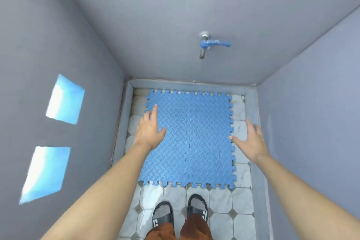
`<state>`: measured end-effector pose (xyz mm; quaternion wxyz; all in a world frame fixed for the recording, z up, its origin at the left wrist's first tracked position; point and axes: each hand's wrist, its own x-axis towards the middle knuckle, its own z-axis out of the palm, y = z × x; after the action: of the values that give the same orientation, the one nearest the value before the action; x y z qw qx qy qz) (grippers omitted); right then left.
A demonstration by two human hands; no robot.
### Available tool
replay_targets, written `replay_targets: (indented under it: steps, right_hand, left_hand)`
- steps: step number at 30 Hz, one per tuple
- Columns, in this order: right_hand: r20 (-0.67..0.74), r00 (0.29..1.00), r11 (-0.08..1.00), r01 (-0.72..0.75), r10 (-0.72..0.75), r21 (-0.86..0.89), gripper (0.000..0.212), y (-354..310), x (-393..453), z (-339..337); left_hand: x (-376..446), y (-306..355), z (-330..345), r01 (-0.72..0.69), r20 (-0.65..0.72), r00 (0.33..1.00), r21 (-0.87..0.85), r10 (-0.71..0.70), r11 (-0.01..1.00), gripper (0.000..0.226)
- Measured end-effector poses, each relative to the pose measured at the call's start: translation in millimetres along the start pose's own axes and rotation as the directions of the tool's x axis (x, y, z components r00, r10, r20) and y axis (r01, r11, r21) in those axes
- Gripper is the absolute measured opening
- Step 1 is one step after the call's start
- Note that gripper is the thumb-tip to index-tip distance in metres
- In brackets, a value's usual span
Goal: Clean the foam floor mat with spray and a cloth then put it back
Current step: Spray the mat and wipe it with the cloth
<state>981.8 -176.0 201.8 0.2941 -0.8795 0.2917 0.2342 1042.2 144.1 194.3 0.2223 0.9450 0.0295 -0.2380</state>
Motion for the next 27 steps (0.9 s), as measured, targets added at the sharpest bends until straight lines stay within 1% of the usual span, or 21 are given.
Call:
replay_targets:
  steps: [2,4,5,7,8,10,12,14,16,18,20,21,22,23,24,25,27]
  right_hand:
    - [-0.068,0.995,0.996,0.08,-0.077,0.034,0.091,-43.9,-23.3,-54.4]
    - [-0.214,0.963,0.976,0.192,-0.166,0.106,0.089,-89.4,-42.2,-111.9]
    - [-0.303,0.932,0.958,0.25,-0.199,0.141,0.087,-111.2,-49.8,-141.2]
    - [-0.456,0.857,0.923,0.346,-0.239,0.168,0.083,-151.9,-62.3,-199.0]
    - [-0.513,0.82,0.907,0.385,-0.252,0.169,0.082,-171.2,-67.7,-226.4]
    - [-0.599,0.752,0.873,0.456,-0.276,0.171,0.081,-210.3,-72.3,-278.4]
    - [-0.673,0.679,0.837,0.522,-0.293,0.163,0.082,-248.4,-65.5,-323.2]
    - [-0.709,0.638,0.797,0.576,-0.301,0.18,0.088,-285.1,-50.4,-356.7]
    - [-0.71,0.625,0.763,0.617,-0.324,0.195,0.096,-320.5,-32.1,-381.6]
    - [-0.707,0.615,0.738,0.646,-0.349,0.197,0.102,-350.3,-12.3,-397.7]
    - [-0.697,0.621,0.709,0.667,-0.358,0.229,0.101,-371.2,7.8,-405.2]
    - [-0.693,0.628,0.694,0.674,-0.355,0.255,0.093,-377.7,18.2,-406.2]
    - [-0.695,0.627,0.679,0.682,-0.352,0.272,0.077,-380.7,29.0,-405.8]
    - [-0.707,0.614,0.669,0.693,-0.35,0.27,0.056,-381.2,40.1,-404.0]
    - [-0.724,0.594,0.663,0.703,-0.351,0.256,0.038,-380.0,50.3,-401.5]
    - [-0.739,0.574,0.659,0.713,-0.353,0.239,0.029,-377.7,59.1,-398.4]
    - [-0.781,0.522,0.652,0.731,-0.343,0.202,0.025,-373.8,70.8,-391.6]
  left_hand:
    - [-15.0,37.3,-51.4,-0.085,-0.121,0.989,-0.009,0.083,0.996,0.081]
    - [-22.7,73.0,-105.5,-0.185,-0.273,0.946,-0.015,0.174,0.983,0.076]
    - [-24.4,89.7,-131.7,-0.244,-0.357,0.906,-0.004,0.227,0.97,0.072]
    - [-23.9,121.5,-181.3,-0.358,-0.518,0.793,0.031,0.321,0.933,0.065]
    - [-22.8,138.2,-205.0,-0.397,-0.576,0.737,0.053,0.353,0.916,0.062]
    - [-14.7,171.0,-250.6,-0.444,-0.64,0.654,0.108,0.404,0.889,0.061]
    - [7.1,198.8,-285.4,-0.458,-0.63,0.62,0.195,0.468,0.867,0.062]
    - [37.7,222.1,-308.4,-0.458,-0.57,0.62,0.294,0.538,0.839,0.064]
    - [66.0,245.5,-322.6,-0.452,-0.493,0.654,0.353,0.574,0.819,0.07]
    - [93.3,268.8,-327.3,-0.419,-0.381,0.724,0.42,0.576,0.805,0.083]
    - [118.3,285.7,-327.0,-0.352,-0.281,0.808,0.475,0.518,0.807,0.1]
    - [128.9,290.7,-325.5,-0.317,-0.235,0.851,0.482,0.47,0.816,0.108]
    - [138.5,293.1,-322.0,-0.291,-0.2,0.881,0.486,0.429,0.824,0.113]
    - [146.3,292.6,-316.6,-0.269,-0.183,0.897,0.497,0.403,0.825,0.116]
    - [152.0,290.0,-310.5,-0.25,-0.194,0.898,0.511,0.394,0.822,0.115]
    - [155.7,286.5,-305.0,-0.238,-0.224,0.89,0.517,0.398,0.822,0.11]
    - [159.4,282.0,-299.1,-0.238,-0.278,0.864,0.509,0.42,0.827,0.097]
